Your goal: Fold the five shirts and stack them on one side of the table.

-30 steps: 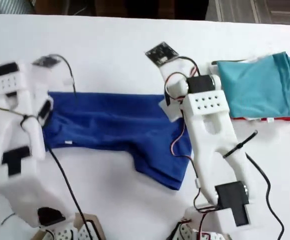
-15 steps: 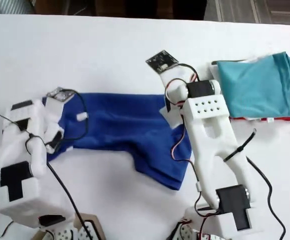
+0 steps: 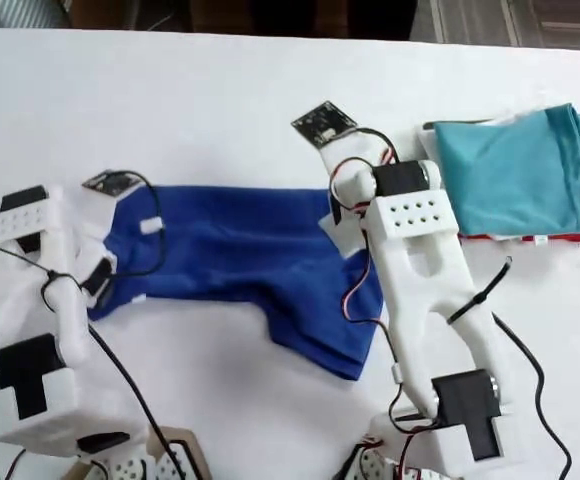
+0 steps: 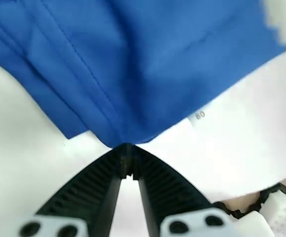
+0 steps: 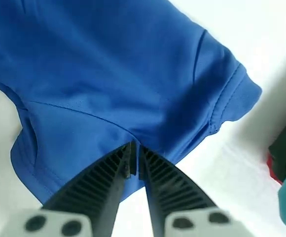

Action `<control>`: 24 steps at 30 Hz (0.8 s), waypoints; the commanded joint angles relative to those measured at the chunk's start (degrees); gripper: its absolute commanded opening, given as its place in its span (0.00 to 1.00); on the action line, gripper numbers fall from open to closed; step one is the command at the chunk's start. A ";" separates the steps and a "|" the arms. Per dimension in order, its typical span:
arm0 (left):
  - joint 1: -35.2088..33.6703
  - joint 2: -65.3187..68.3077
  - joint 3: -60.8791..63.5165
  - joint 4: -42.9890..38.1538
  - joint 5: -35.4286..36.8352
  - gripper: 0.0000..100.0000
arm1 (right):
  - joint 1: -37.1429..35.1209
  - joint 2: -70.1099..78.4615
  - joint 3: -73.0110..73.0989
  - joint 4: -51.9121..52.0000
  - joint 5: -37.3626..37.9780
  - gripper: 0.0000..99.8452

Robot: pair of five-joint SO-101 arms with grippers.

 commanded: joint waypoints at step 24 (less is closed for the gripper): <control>0.26 -3.08 3.03 -10.55 -0.97 0.03 | -0.48 -2.68 -0.35 0.40 0.00 0.02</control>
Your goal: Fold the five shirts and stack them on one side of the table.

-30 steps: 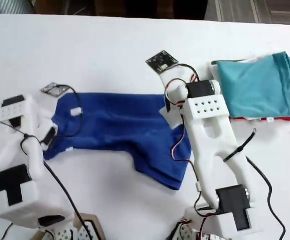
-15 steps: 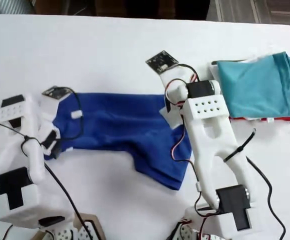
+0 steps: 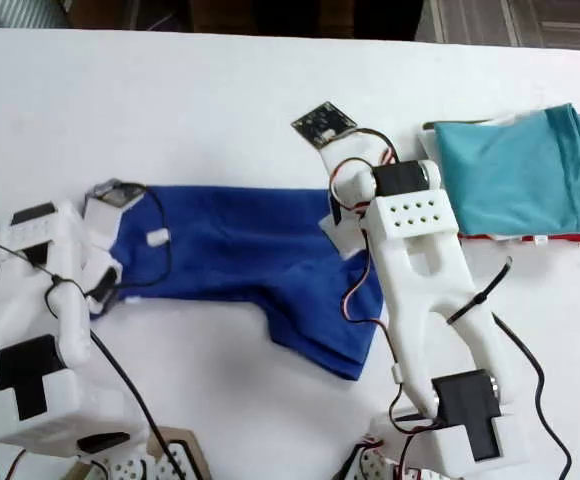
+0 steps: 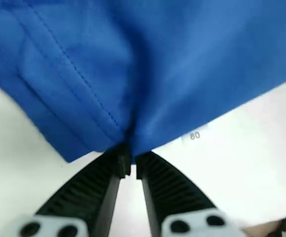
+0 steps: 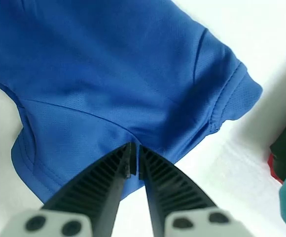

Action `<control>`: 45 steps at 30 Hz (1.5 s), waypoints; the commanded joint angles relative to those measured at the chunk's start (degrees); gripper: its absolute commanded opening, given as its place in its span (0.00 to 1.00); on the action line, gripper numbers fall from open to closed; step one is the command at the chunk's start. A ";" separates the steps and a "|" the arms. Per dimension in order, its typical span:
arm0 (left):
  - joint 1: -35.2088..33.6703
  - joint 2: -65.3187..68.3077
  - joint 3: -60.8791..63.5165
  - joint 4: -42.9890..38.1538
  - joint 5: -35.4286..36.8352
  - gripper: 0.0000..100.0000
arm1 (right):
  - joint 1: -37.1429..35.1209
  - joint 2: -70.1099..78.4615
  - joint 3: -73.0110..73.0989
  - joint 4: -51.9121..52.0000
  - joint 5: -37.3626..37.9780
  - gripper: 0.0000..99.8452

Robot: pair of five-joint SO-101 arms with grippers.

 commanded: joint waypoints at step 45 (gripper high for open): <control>-4.66 -2.37 -30.90 5.80 -9.14 0.11 | -0.57 -2.42 -0.26 0.31 -0.44 0.02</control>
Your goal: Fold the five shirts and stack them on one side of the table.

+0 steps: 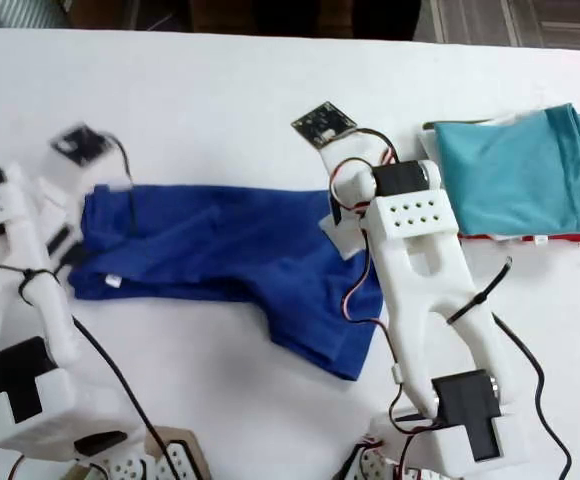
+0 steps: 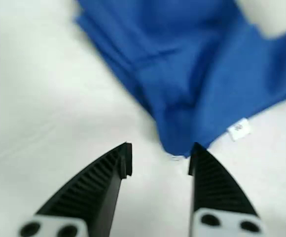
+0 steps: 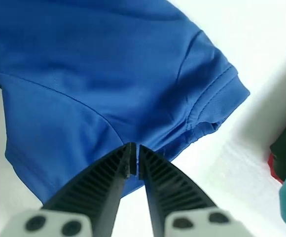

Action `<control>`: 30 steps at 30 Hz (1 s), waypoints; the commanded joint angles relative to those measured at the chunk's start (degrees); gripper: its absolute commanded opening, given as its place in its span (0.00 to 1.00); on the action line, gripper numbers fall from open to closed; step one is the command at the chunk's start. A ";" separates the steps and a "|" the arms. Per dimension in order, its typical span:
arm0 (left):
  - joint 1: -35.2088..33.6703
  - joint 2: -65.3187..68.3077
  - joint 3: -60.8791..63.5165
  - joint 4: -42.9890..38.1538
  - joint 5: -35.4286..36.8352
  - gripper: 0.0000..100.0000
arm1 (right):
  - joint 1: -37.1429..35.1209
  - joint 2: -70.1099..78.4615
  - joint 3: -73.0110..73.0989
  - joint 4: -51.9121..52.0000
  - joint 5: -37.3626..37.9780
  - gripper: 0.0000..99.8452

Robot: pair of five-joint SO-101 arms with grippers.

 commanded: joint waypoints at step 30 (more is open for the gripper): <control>1.23 -2.37 21.14 -11.16 0.26 0.10 | -0.48 -2.86 3.96 -1.45 0.00 0.02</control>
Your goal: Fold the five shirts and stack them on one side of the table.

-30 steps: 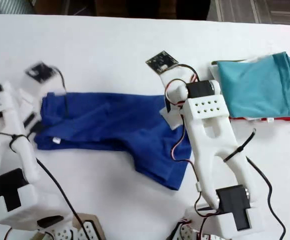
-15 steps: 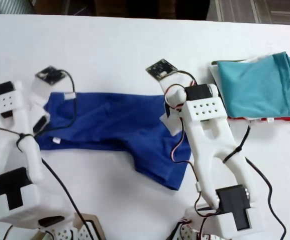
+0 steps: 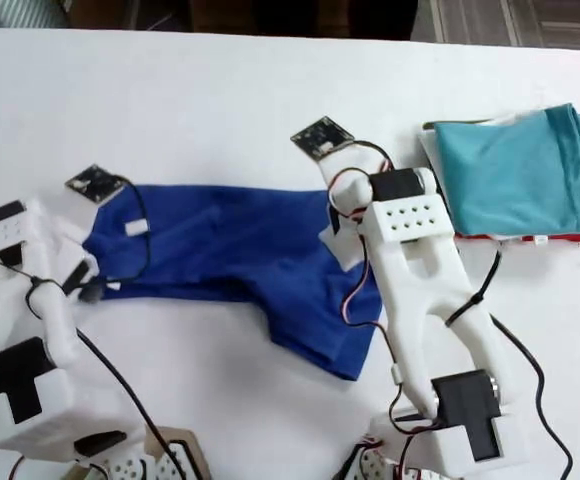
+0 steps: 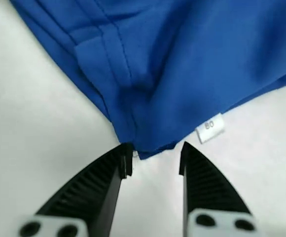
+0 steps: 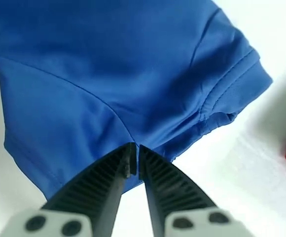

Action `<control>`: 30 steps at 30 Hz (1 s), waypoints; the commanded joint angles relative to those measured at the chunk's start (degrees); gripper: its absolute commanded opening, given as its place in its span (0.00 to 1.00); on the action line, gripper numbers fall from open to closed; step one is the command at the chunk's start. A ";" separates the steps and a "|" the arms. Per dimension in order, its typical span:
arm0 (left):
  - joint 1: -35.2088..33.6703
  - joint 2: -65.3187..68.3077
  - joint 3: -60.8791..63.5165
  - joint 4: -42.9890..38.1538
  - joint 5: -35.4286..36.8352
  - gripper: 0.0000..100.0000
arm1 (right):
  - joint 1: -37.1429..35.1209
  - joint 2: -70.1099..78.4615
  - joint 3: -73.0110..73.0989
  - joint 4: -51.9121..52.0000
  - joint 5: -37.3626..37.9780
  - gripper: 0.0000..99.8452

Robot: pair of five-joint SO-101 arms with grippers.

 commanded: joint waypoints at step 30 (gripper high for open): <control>1.85 -2.46 -14.29 17.23 -21.01 0.05 | -0.48 -2.86 -0.53 -0.92 0.00 0.02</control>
